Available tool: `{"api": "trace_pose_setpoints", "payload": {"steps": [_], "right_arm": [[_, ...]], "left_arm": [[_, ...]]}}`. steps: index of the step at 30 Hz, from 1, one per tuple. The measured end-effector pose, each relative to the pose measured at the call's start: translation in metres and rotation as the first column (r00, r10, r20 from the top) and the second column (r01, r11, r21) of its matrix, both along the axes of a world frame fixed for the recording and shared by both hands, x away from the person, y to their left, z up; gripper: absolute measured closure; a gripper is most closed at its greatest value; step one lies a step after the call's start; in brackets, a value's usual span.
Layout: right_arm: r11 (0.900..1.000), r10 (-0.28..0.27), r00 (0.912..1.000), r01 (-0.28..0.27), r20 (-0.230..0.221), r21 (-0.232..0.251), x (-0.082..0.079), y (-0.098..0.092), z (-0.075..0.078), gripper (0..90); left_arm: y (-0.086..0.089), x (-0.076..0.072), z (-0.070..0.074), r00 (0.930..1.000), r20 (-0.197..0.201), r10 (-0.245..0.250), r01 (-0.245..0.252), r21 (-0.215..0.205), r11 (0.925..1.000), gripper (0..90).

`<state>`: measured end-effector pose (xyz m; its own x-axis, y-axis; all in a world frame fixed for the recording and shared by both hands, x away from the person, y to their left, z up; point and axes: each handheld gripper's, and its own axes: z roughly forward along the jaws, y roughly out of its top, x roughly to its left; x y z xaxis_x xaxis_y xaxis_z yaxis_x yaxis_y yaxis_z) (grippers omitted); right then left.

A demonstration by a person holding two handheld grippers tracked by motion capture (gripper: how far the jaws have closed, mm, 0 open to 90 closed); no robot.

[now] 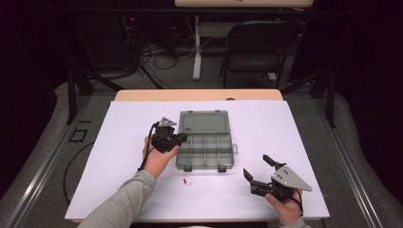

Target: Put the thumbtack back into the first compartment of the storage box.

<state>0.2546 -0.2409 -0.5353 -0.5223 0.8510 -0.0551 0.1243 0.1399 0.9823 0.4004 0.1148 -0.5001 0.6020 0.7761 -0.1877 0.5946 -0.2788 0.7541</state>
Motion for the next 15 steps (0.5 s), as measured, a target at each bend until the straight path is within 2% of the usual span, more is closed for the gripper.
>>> {"api": "trace_pose_setpoints", "payload": {"steps": [7, 15], "right_arm": [[1.000, 0.005, 1.0000, -0.005, -0.005, -0.003, 0.000, 0.000, 0.000, 15.2], [1.000, 0.006, 0.9999, -0.006, -0.010, -0.005, 0.001, 0.000, -0.001, 15.2]], "left_arm": [[-0.001, 0.008, -0.009, 0.9996, -0.027, -0.001, 0.002, 0.021, 0.9998, 82.8], [-0.004, 0.013, -0.017, 0.9992, -0.038, 0.008, -0.007, 0.038, 0.9993, 82.7]]}}
